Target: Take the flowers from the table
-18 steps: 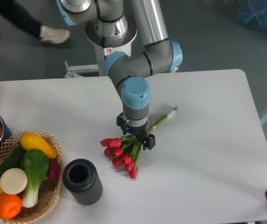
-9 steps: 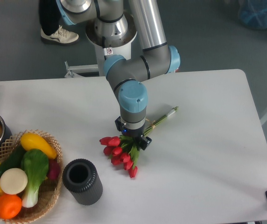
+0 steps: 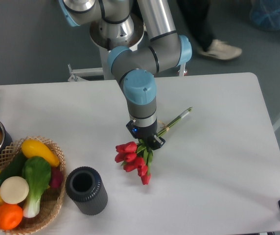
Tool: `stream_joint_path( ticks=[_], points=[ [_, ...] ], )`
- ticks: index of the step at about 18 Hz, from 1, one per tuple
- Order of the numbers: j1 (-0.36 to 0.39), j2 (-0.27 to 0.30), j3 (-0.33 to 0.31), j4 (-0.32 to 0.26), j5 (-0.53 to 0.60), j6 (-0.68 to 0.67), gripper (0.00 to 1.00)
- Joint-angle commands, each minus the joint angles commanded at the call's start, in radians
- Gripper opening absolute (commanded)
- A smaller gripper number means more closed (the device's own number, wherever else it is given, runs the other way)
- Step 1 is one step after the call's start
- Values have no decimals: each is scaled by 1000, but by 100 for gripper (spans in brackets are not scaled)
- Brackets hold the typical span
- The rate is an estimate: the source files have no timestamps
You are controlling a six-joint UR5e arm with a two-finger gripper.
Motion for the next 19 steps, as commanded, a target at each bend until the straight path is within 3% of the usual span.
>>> stream_joint_path(
  ticks=[9,15,19],
  points=[
    [6,-8,132,-110,-3,3,0],
    [28,-35,275,-285,0,46,0],
    [38,-34,282,-308,0,64,0]
  ],
)
